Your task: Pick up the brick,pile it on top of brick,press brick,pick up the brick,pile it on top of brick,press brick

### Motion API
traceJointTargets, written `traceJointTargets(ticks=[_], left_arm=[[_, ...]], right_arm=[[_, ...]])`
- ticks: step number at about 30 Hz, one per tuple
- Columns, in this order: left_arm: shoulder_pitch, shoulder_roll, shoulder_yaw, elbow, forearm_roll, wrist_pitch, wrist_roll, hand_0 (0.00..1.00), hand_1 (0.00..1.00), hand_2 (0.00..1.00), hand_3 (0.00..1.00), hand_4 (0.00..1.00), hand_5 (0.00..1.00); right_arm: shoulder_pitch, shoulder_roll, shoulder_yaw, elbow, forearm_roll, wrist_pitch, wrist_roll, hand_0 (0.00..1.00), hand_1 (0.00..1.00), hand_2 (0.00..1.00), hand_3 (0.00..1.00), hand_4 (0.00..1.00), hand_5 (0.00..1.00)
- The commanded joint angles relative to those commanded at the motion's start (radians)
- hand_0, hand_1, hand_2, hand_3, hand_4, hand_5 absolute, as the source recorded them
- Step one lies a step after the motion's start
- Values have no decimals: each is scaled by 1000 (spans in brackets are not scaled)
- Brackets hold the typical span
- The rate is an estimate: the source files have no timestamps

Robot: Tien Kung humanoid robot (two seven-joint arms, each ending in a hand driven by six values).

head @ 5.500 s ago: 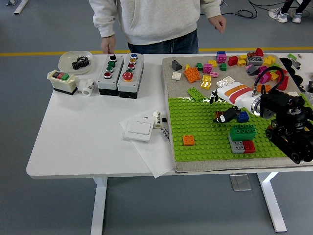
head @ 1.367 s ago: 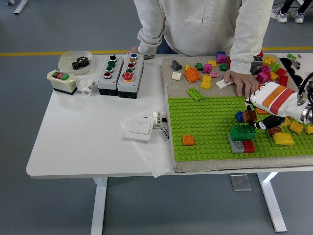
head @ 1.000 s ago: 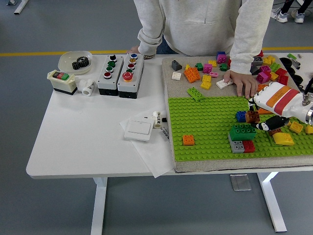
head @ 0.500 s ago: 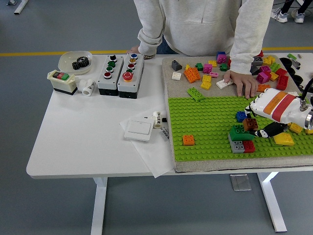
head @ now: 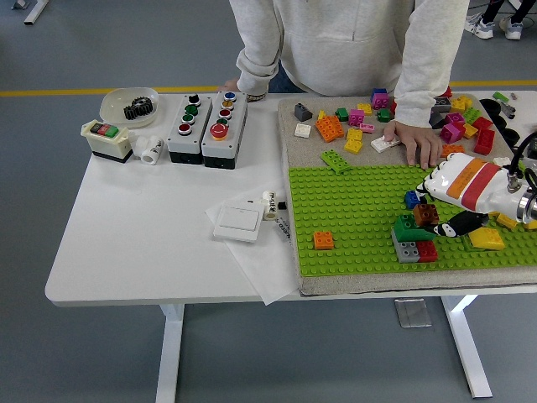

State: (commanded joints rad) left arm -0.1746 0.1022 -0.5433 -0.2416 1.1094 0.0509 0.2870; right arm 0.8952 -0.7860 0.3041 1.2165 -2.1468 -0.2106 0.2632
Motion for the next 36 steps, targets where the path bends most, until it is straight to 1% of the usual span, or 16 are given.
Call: traceJointTargets(ticks=[15,27,28,33,34,36], left_arm=[[-3,-1,-1,0,1,2,-1,757,734,729,597,662,591],[0,-2,-5,0,7,3,0,757,735,728,597,661,591],[0,-2,-5,0,7,3,0,757,735,728,597,661,592],[1,-2,-5,0,7,3,0,757,735,728,597,661,592],[1,-1,-5,0,7,3,0,757,734,727,596,660,590],[0,-1,-4,0,6,3,1,757,734,727,596,660,590]], right_arm=[[12,3,-29,-30,-12,-16,5,292,423,482,473,768,464],[14,8,-32,-39,-13,-14,9,291,426,486,473,774,461],[13,8,-32,-40,-13,-14,9,292,438,502,480,780,458],[13,8,-29,-45,-13,-13,11,292,438,502,480,780,458],[14,8,-28,-45,-13,-12,11,293,445,514,488,792,441],[13,8,-26,-47,-12,-11,12,293,445,514,488,792,441]])
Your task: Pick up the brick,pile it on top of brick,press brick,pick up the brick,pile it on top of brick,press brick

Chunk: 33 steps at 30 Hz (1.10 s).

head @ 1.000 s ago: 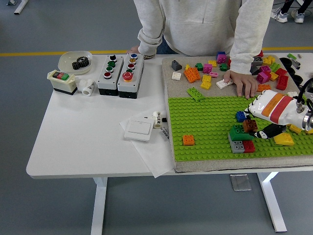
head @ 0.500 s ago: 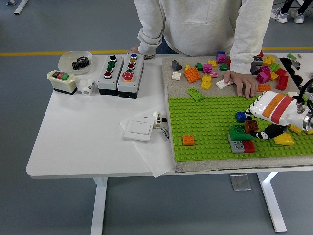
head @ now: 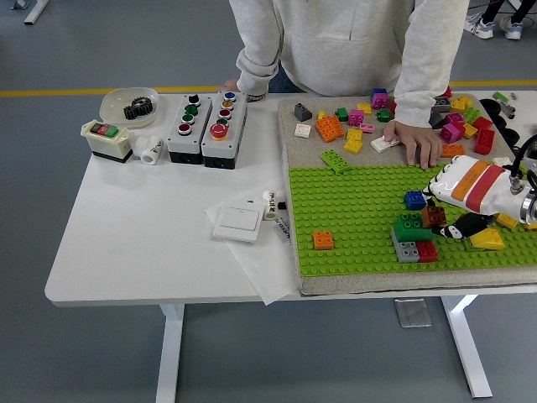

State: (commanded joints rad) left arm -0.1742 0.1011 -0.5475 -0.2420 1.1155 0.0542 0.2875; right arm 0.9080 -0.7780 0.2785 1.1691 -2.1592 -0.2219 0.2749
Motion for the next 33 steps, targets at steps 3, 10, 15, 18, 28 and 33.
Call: traceJointTargets(ticks=[3,10,15,18,28,33], left_arm=[[-1,0,-1,0,1,0,0,757,734,727,596,660,590],[-2,1,-3,0,5,-1,0,757,734,728,596,660,589],[-3,1,-4,0,7,-1,1,757,734,728,596,660,589],[-4,1,-5,0,8,-1,1,756,734,728,597,661,591],[-6,1,-5,0,8,0,3,756,734,729,596,661,589],[-7,2,-3,-1,7,-1,3,756,734,729,596,661,589]], right_arm=[[-1,0,3,-2,1,-1,0,293,445,514,488,792,441],[1,-1,3,0,4,-3,2,290,446,523,488,799,440],[3,1,-5,-1,3,-5,2,290,446,523,488,799,440],[5,4,-9,-2,4,-6,2,289,447,521,490,803,436],[8,14,-12,-17,4,-11,4,286,450,522,487,824,419],[7,16,-10,-22,5,-14,5,286,450,522,487,824,419]])
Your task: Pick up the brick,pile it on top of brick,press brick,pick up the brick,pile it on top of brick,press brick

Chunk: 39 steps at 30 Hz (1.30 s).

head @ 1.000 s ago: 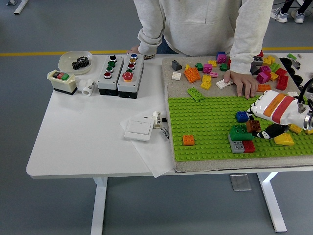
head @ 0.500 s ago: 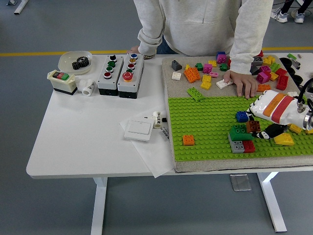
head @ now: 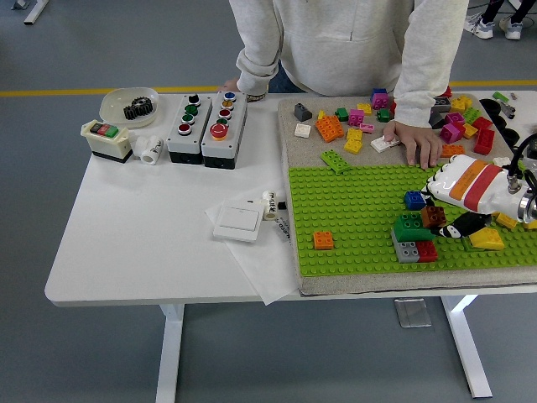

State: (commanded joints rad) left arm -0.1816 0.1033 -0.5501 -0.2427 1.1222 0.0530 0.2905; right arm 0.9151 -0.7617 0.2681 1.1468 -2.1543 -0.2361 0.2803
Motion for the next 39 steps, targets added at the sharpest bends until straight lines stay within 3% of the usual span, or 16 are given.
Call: traceJointTargets(ticks=[36,39], left_arm=[[-1,1,1,-1,-1,-2,2,755,734,732,597,663,589],[-1,1,0,-1,0,-3,3,755,734,731,596,663,589]], right_arm=[[0,-3,4,13,-3,18,-1,293,463,576,531,850,410],[-1,0,6,11,-5,22,0,292,469,592,558,889,415]])
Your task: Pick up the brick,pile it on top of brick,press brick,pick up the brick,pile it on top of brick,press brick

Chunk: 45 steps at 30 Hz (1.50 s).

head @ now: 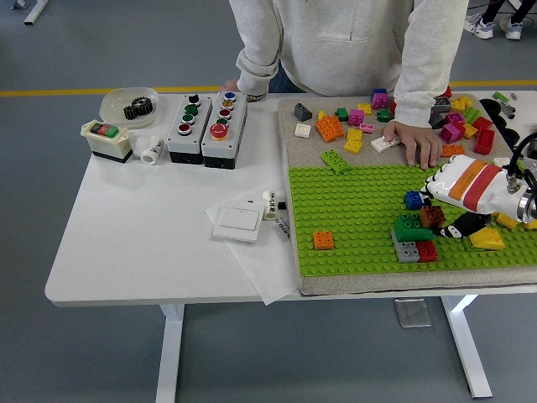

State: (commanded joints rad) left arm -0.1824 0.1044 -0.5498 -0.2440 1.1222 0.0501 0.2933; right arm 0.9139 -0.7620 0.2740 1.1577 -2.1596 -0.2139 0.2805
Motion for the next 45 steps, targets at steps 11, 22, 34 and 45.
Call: traceJointTargets(ticks=[11,22,34,45], left_arm=[[3,1,-4,-1,6,-4,3,756,734,732,596,664,590],[1,3,-3,-1,7,-4,3,755,734,731,597,664,590],[-1,3,-4,0,11,-2,2,754,734,733,597,664,589],[1,0,-10,2,20,1,2,753,734,733,597,664,589]], right_arm=[[-5,2,13,-8,-1,8,6,299,504,665,750,998,517],[-24,-13,57,19,25,53,19,504,615,761,858,998,613],[-176,-68,346,146,218,210,30,781,772,830,862,998,719],[-332,-116,505,247,354,202,27,778,766,799,807,991,696]])
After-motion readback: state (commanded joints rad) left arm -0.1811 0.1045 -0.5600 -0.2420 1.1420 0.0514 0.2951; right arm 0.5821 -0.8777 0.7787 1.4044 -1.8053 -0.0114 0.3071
